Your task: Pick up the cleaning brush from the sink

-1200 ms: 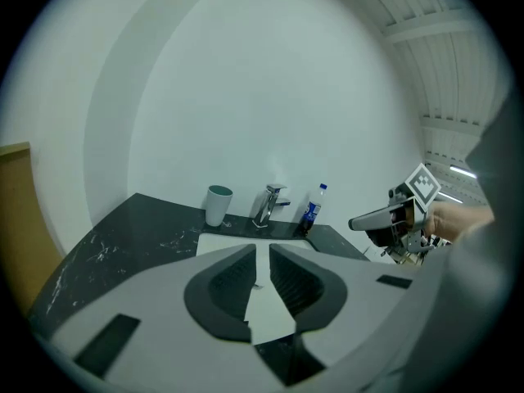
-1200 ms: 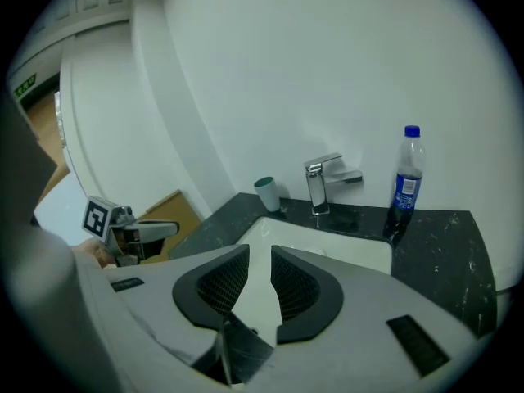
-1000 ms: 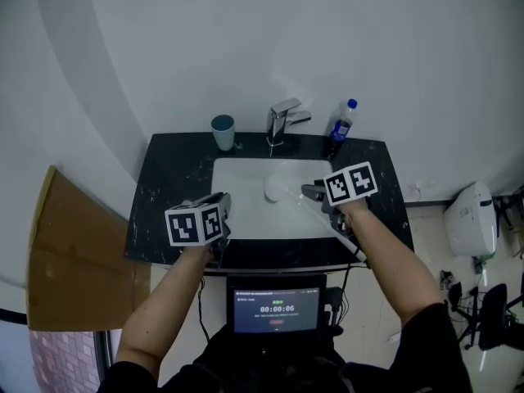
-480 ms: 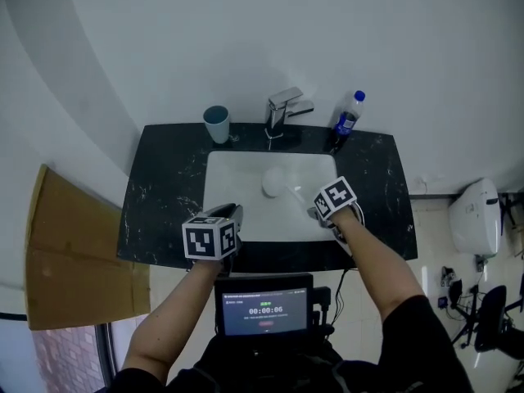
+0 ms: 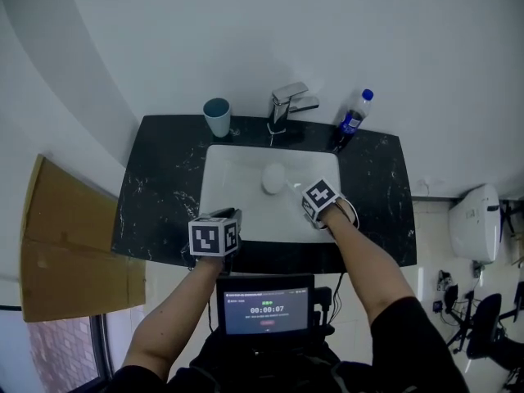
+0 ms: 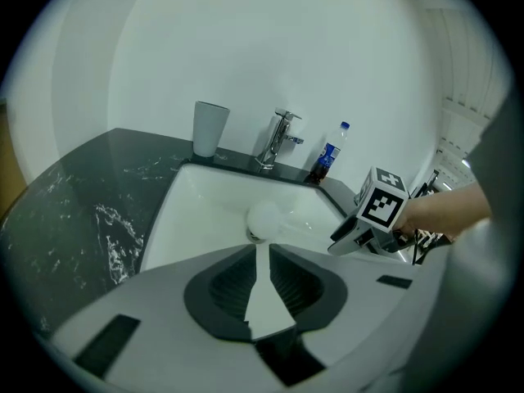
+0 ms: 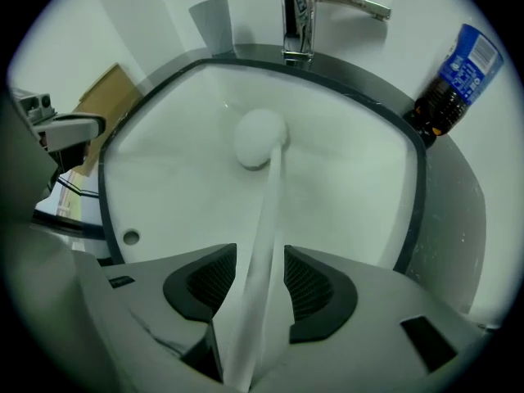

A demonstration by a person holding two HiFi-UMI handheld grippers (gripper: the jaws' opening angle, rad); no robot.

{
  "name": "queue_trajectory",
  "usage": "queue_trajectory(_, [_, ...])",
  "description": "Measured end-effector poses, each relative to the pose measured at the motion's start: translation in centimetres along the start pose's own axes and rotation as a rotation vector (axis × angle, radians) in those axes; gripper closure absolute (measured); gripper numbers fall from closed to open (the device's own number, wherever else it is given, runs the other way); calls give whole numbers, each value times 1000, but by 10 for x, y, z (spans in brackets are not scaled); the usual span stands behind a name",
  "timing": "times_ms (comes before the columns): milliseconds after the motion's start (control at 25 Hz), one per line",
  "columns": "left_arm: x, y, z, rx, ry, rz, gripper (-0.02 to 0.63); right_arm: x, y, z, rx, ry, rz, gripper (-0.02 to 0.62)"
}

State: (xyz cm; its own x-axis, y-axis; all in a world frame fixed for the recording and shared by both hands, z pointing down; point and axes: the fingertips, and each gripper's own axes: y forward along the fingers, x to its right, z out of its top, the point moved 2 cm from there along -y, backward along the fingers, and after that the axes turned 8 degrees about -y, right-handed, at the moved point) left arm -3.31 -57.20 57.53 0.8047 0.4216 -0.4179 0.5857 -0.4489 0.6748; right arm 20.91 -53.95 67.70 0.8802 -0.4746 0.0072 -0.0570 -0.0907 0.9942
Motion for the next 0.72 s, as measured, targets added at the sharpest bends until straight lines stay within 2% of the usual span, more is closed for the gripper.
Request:
queue_trajectory(360, [-3,0,-16,-37,-13,-23,543,-10,26,-14,-185,-26,-16,422])
queue_trajectory(400, [-3,-2,-18,-40,-15,-26,543,-11,28,-13,-181,-26,-34,442])
queue_trajectory(440, [-4,-3,-19,-43,-15,-29,543,-11,29,-12,-173,-23,-47,544])
queue_trajectory(720, [-16,-10,-25,-45,-25,-21,543,-9,34,-16,-172,19,-32,568])
